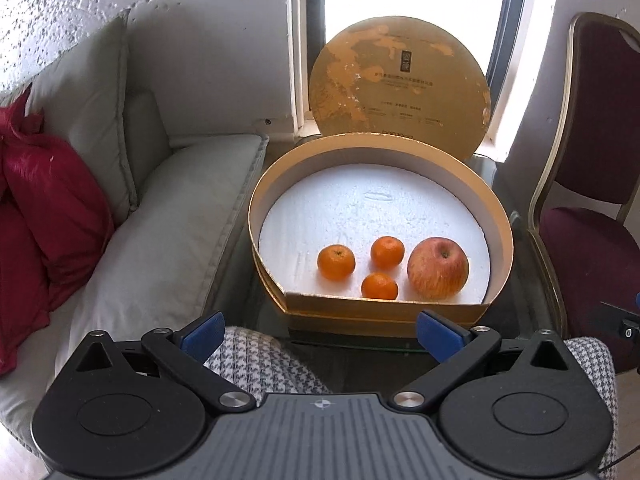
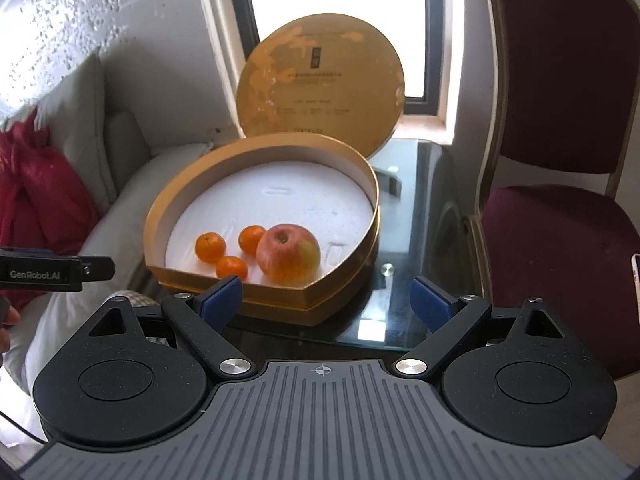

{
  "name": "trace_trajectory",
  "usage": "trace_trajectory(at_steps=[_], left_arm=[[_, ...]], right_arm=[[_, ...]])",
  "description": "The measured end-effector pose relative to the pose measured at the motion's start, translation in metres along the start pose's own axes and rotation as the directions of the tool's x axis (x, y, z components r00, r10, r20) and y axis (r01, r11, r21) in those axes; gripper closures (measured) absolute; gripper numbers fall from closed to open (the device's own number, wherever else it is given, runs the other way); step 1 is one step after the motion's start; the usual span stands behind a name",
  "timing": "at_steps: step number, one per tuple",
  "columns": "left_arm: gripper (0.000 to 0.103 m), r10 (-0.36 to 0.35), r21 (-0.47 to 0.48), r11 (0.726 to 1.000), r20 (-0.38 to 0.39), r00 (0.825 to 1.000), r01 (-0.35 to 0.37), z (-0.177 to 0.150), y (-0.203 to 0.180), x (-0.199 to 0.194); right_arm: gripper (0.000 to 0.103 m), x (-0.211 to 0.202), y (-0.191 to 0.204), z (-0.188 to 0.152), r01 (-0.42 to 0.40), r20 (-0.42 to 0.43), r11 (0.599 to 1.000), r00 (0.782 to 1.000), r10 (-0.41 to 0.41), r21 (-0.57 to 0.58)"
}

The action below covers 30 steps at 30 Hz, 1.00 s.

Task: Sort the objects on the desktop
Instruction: 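Pull both tools back from the filled gold box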

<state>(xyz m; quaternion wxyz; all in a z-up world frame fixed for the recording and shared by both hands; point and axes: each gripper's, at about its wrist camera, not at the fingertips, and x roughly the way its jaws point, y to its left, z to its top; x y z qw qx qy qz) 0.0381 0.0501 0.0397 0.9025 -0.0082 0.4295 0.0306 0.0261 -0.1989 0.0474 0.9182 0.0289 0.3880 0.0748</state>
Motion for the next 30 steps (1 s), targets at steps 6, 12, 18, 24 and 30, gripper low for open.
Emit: trace_trajectory(at_steps=[6, 12, 18, 24, 30], left_arm=[[0.001, -0.008, -0.018, 1.000, 0.054, 0.999, 0.009, -0.003, 0.005, -0.016], [0.001, -0.016, -0.028, 0.999, 0.100, 0.995, 0.018, -0.012, 0.009, -0.035], [0.001, -0.022, -0.034, 0.999, 0.161, 0.987, 0.027, -0.031, 0.013, -0.063], [0.001, -0.033, -0.044, 0.998, 0.212, 0.977, 0.043, -0.055, 0.019, -0.090], [0.001, -0.043, -0.025, 0.998, 0.212, 0.976, 0.049, -0.067, 0.020, -0.098]], right_arm=[[0.009, -0.012, 0.017, -0.002, -0.011, 0.014, 0.999, 1.000, 0.012, -0.045], [0.009, -0.033, 0.029, -0.008, -0.012, 0.055, 0.997, 0.998, 0.017, -0.078], [0.009, -0.057, 0.032, -0.020, -0.002, 0.102, 0.998, 0.995, 0.009, -0.068], [0.009, -0.085, 0.031, -0.041, 0.004, 0.166, 1.000, 0.986, -0.005, 0.009], [0.003, -0.115, 0.023, -0.067, -0.052, 0.257, 0.994, 0.966, 0.026, 0.098]])
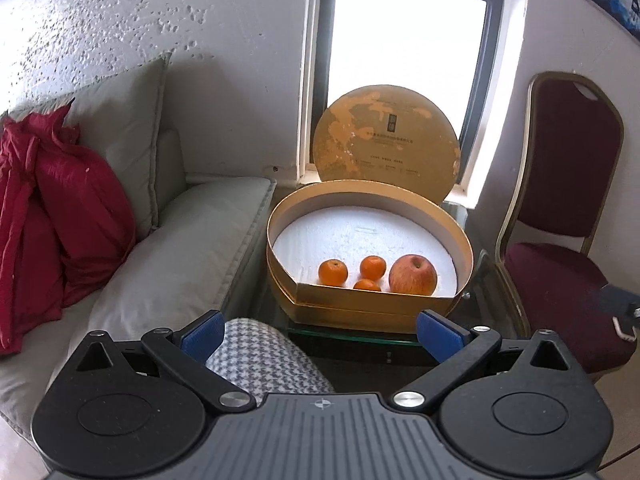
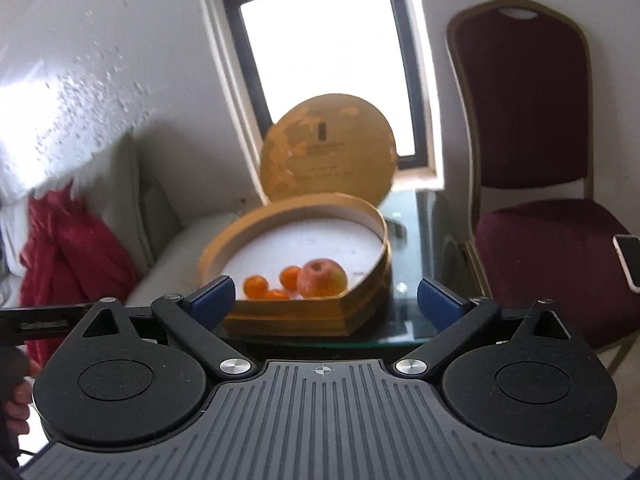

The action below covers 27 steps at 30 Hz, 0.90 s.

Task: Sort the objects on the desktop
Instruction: 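Pull both tools back from the filled gold box, then reach both grippers to the raised gold lid and close on its rim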

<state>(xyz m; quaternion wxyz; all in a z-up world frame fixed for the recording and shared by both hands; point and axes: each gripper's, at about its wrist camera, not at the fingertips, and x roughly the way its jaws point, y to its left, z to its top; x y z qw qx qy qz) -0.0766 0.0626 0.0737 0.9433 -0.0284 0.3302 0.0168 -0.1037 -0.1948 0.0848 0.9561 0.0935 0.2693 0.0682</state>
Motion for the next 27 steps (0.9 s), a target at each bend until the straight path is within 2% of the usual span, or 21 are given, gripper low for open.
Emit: trace_trajectory(at_steps=[7, 12, 20, 27], left_arm=[[0.001, -0.020, 0.044, 0.999, 0.045, 0.999, 0.018, 0.034, -0.019, 0.011], [0.001, -0.029, 0.055, 0.998, -0.002, 1.000, 0.029, 0.035, -0.023, 0.030], [0.001, -0.033, 0.054, 0.998, -0.068, 0.997, 0.036, 0.039, -0.020, 0.058], [0.001, -0.020, 0.040, 0.999, -0.111, 0.994, 0.025, 0.052, -0.017, 0.091]], right_arm=[[0.003, 0.015, 0.013, 0.042, -0.037, 0.057, 0.999, 0.998, 0.038, -0.021], [0.003, 0.019, 0.008, 0.059, -0.029, 0.099, 1.000, 0.995, 0.029, -0.002], [0.002, 0.038, -0.011, 0.060, 0.001, 0.074, 1.000, 0.997, -0.002, 0.022], [0.002, 0.081, -0.027, 0.064, 0.003, 0.012, 0.999, 1.000, -0.003, 0.040]])
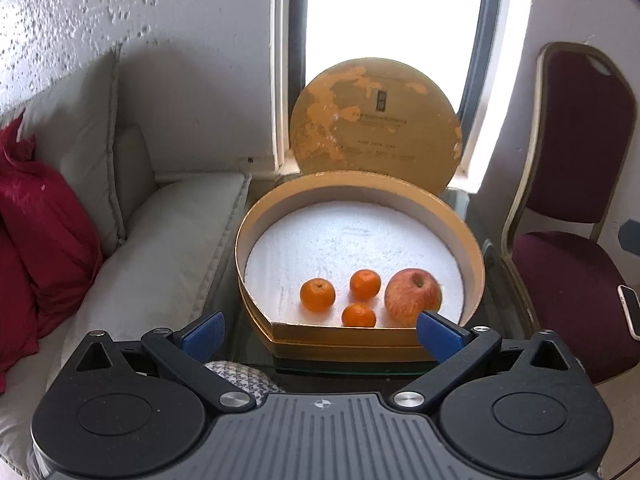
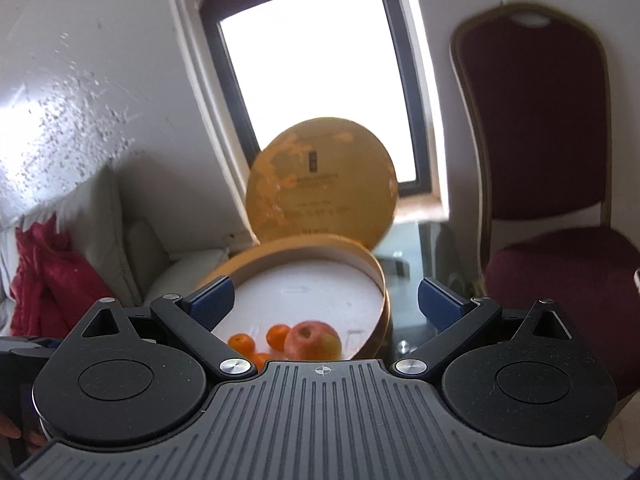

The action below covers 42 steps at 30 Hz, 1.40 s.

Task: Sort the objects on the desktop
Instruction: 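Reach both grippers to the raised gold lid and close on its rim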

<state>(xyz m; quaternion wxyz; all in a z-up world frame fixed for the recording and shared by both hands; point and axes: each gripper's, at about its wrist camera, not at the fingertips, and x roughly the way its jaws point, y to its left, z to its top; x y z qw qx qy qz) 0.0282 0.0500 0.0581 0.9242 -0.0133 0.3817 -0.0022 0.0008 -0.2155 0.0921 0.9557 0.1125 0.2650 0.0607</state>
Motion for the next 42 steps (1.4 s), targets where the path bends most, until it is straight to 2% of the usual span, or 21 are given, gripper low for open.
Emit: trace_trajectory(at_steps=[4, 8, 12, 20, 27, 33, 37, 42], left_arm=[[0.001, 0.035, -0.018, 0.999, -0.063, 0.997, -0.036, 0.006, 0.005, 0.025], [0.001, 0.046, -0.039, 0.998, -0.095, 0.994, -0.049, 0.015, 0.009, 0.044], [0.001, 0.032, -0.051, 0.998, -0.068, 0.997, -0.036, 0.032, 0.013, 0.053], [0.001, 0.049, -0.061, 0.997, -0.047, 0.998, -0.052, 0.063, 0.024, 0.083], [0.001, 0.083, -0.032, 0.996, -0.011, 0.996, -0.084, 0.123, 0.039, 0.117], [0.001, 0.101, -0.011, 0.995, -0.011, 0.995, -0.101, 0.176, 0.056, 0.172], [0.001, 0.041, -0.012, 0.999, -0.017, 0.999, -0.042, 0.203, 0.053, 0.224], [0.001, -0.116, -0.039, 0.993, -0.003, 0.993, 0.115, 0.225, 0.053, 0.290]], right_arm=[[0.002, 0.027, -0.011, -0.003, 0.006, -0.063, 1.000, 0.998, -0.004, 0.018], [0.002, 0.048, -0.022, -0.002, 0.023, -0.084, 0.999, 0.996, -0.019, 0.042], [0.002, 0.063, -0.027, 0.007, 0.023, -0.053, 0.999, 0.998, -0.021, 0.043], [0.002, 0.096, -0.021, 0.029, -0.006, -0.004, 0.998, 1.000, 0.006, -0.065], [0.002, 0.147, -0.028, 0.064, 0.001, -0.005, 0.994, 1.000, -0.002, -0.113], [0.002, 0.205, -0.035, 0.098, 0.030, 0.011, 0.991, 1.000, -0.029, -0.131], [0.002, 0.258, -0.042, 0.113, 0.054, 0.005, 0.988, 0.999, -0.054, -0.146], [0.002, 0.324, -0.061, 0.122, 0.069, 0.003, 0.990, 0.998, -0.069, -0.125]])
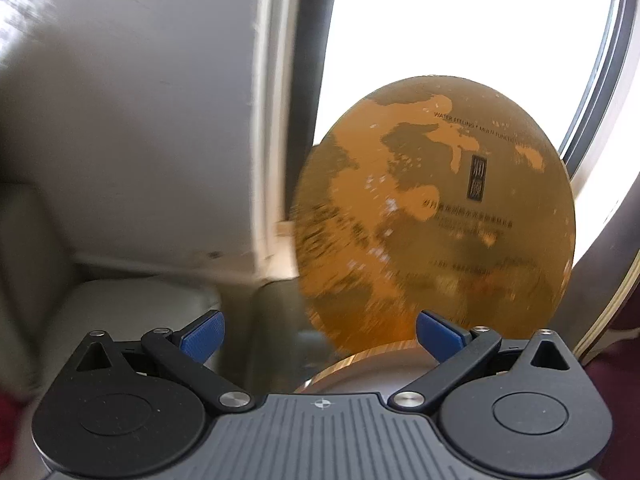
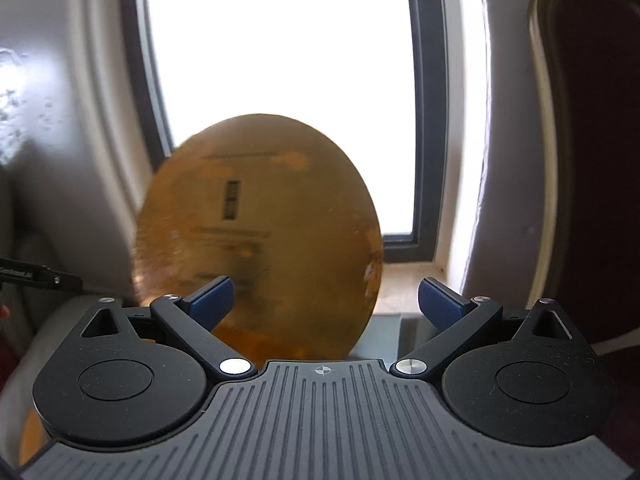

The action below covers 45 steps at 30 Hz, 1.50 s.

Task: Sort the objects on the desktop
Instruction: 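Reach both grippers to the raised gold lid and close on its rim, then tilt the gold lid down toward the box with both grippers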

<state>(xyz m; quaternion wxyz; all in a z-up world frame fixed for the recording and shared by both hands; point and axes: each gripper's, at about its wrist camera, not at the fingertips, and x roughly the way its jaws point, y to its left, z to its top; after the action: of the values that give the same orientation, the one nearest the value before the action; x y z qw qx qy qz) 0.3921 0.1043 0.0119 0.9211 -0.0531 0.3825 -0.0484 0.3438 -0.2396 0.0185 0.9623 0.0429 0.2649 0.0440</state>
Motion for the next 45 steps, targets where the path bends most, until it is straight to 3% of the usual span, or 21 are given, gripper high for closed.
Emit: trace_trajectory(at_steps=[3, 7, 12, 18, 24, 28, 35, 40, 45], left_arm=[[0.001, -0.073, -0.019, 0.997, 0.031, 0.997, 0.073, 0.012, 0.006, 0.033], [0.001, -0.077, -0.052, 0.995, 0.097, 0.992, 0.083, 0.022, 0.020, 0.068], [0.001, -0.123, -0.077, 0.988, 0.113, 0.986, 0.132, 0.029, 0.027, 0.101], [0.001, -0.151, -0.111, 0.981, 0.103, 0.983, 0.162, 0.025, 0.024, 0.129], [0.000, -0.208, -0.167, 0.959, 0.132, 0.969, 0.228, 0.021, 0.022, 0.137], [0.000, -0.227, -0.197, 0.947, 0.148, 0.963, 0.253, 0.015, 0.023, 0.138], [0.002, -0.233, -0.166, 0.954, 0.116, 0.965, 0.250, 0.019, 0.010, 0.132], [0.002, -0.213, -0.096, 0.967, 0.196, 0.957, 0.235, 0.025, -0.003, 0.102], [0.002, -0.219, -0.063, 0.967, 0.285, 0.933, 0.247, 0.037, -0.015, 0.057]], right_arm=[[0.002, 0.037, -0.012, 0.002, 0.002, 0.015, 1.000, 1.000, -0.002, 0.005], [0.002, 0.083, -0.028, 0.007, -0.014, 0.029, 0.999, 0.999, 0.013, 0.032], [0.001, 0.133, -0.046, 0.008, -0.014, -0.017, 0.997, 1.000, 0.015, 0.080], [0.001, 0.160, -0.054, -0.001, -0.073, -0.021, 0.986, 0.997, 0.076, 0.148], [0.000, 0.178, -0.051, -0.007, -0.116, -0.019, 0.981, 0.993, 0.120, 0.154], [0.000, 0.190, -0.056, -0.012, -0.183, -0.005, 0.956, 0.982, 0.189, 0.229], [0.005, 0.185, -0.048, -0.010, -0.160, 0.018, 0.965, 0.987, 0.160, 0.207], [0.007, 0.158, -0.035, -0.003, -0.147, 0.081, 0.981, 0.987, 0.138, 0.124], [0.007, 0.121, -0.027, 0.018, -0.159, 0.177, 0.982, 0.974, 0.139, 0.103]])
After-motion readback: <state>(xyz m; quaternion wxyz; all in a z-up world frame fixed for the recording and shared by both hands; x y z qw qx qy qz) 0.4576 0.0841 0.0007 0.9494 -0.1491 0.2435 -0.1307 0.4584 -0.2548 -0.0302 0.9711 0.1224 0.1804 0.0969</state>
